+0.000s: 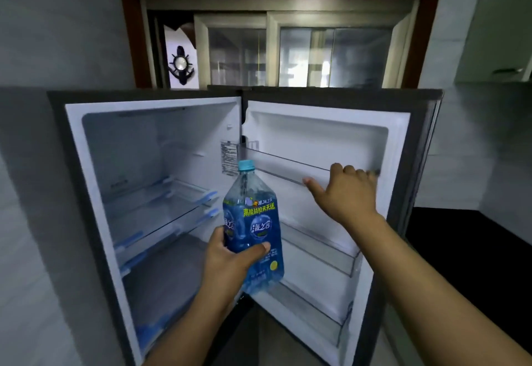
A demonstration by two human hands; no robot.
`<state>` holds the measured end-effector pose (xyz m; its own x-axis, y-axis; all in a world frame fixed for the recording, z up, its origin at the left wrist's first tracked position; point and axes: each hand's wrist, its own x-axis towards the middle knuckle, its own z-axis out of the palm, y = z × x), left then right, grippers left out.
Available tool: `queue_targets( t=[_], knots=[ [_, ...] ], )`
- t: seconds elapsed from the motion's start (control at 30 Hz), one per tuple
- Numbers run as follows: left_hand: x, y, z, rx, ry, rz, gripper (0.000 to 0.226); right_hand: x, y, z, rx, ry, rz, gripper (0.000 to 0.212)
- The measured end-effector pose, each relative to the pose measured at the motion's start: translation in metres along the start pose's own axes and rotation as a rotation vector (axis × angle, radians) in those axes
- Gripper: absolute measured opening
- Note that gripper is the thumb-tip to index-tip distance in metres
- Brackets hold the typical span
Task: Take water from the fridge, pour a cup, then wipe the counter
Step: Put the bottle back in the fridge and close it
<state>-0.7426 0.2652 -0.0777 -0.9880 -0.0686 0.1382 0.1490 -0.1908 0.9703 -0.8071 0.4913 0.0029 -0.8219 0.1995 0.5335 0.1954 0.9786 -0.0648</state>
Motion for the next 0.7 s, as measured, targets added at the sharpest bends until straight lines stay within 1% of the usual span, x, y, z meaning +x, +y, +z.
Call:
queue_targets(
  t=[0.07, 0.13, 0.27, 0.37, 0.47, 0.5, 0.57, 0.7],
  knots=[
    [0.025, -0.009, -0.002, 0.025, -0.04, -0.002, 0.049, 0.018, 0.014, 0.016, -0.02, 0.059, 0.015, 0.064],
    [0.047, -0.017, -0.007, 0.028, -0.069, -0.008, 0.047, 0.03, 0.026, 0.03, -0.038, 0.114, 0.019, 0.05],
    [0.095, -0.033, -0.017, 0.031, -0.115, -0.025, 0.046, 0.051, 0.039, 0.054, -0.082, 0.247, 0.034, 0.033],
    [0.126, -0.046, -0.028, 0.06, -0.121, -0.028, 0.055, 0.065, 0.036, 0.066, -0.114, 0.291, 0.022, 0.028],
    [0.153, -0.054, -0.035, 0.055, -0.09, -0.067, 0.074, 0.082, 0.023, 0.078, -0.114, 0.293, -0.004, 0.026],
    [0.162, -0.056, -0.036, 0.069, -0.067, -0.069, 0.076, 0.089, 0.018, 0.082, -0.112, 0.297, -0.019, 0.025],
    [0.179, -0.059, -0.038, 0.102, -0.028, -0.042, 0.072, 0.103, 0.006, 0.089, -0.095, 0.302, -0.086, 0.026],
    [0.204, -0.063, -0.039, 0.12, 0.055, -0.024, 0.047, 0.132, -0.027, 0.104, -0.044, 0.25, -0.249, 0.03]
  ],
)
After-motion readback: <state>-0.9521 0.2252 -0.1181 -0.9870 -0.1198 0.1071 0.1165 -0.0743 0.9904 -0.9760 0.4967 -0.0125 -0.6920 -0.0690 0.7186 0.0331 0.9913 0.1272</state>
